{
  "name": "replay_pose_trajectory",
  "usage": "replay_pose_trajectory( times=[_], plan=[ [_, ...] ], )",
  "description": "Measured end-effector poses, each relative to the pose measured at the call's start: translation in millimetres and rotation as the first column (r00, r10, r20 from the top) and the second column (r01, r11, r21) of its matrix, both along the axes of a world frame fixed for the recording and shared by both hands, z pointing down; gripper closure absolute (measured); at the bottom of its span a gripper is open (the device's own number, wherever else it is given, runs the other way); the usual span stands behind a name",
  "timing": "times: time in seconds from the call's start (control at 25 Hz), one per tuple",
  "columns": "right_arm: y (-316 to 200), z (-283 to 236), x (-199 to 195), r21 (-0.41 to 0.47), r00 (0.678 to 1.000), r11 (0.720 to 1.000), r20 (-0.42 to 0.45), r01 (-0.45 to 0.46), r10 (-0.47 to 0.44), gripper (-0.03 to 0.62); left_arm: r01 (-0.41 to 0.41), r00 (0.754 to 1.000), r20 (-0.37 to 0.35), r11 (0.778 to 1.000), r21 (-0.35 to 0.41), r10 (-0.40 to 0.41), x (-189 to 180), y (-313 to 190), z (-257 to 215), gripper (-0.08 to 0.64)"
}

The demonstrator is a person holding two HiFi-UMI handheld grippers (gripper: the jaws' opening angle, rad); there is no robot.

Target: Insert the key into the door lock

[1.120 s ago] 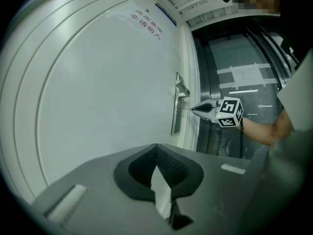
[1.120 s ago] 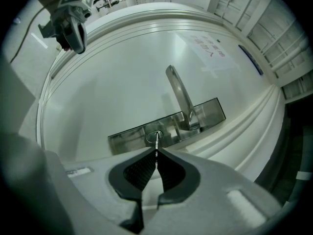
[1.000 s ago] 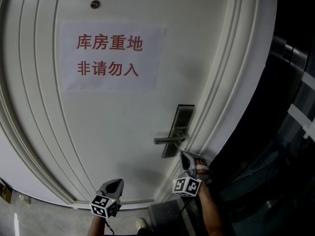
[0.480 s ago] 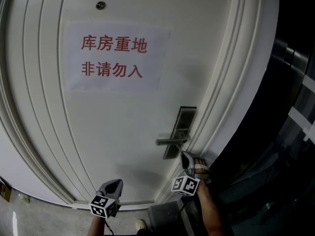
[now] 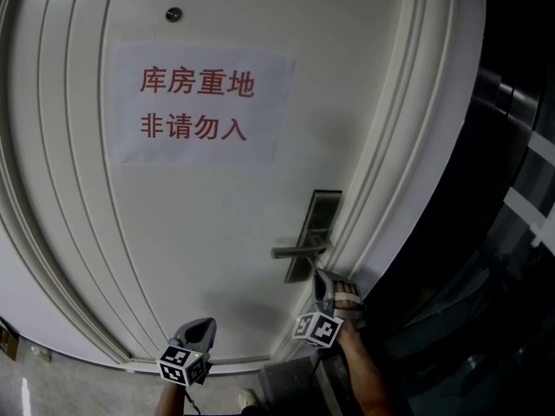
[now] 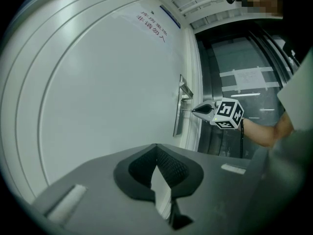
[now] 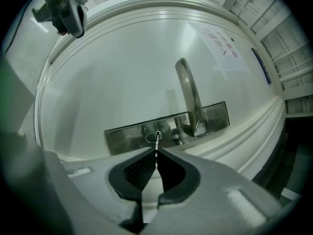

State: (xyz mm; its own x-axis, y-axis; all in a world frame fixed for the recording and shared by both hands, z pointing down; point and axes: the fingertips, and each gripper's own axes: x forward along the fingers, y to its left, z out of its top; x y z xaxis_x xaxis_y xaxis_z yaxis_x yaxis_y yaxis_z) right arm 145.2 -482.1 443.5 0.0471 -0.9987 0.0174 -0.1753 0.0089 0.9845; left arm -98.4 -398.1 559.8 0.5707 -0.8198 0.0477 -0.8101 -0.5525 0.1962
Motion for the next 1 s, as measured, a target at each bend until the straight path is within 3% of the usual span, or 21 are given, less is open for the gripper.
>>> replay_pose_trajectory(
  times=[0.48,1.0],
  plan=[
    [2.4,-6.1,-6.0,-0.01,0.994,0.995,-0.054,-0.097,0.096,0.581,-0.011,1.0,-0.026,1.0,0.006,0.012,1.9,0.7,-0.7,0.557],
    [1.6,-1.7,-7.0,0.009,0.983,0.993,-0.144,-0.117,0.117,0.581,-0.01,0.999,-0.041,1.0,-0.005,0.01,4.1,-0.4,3.6,0.557]
  ],
)
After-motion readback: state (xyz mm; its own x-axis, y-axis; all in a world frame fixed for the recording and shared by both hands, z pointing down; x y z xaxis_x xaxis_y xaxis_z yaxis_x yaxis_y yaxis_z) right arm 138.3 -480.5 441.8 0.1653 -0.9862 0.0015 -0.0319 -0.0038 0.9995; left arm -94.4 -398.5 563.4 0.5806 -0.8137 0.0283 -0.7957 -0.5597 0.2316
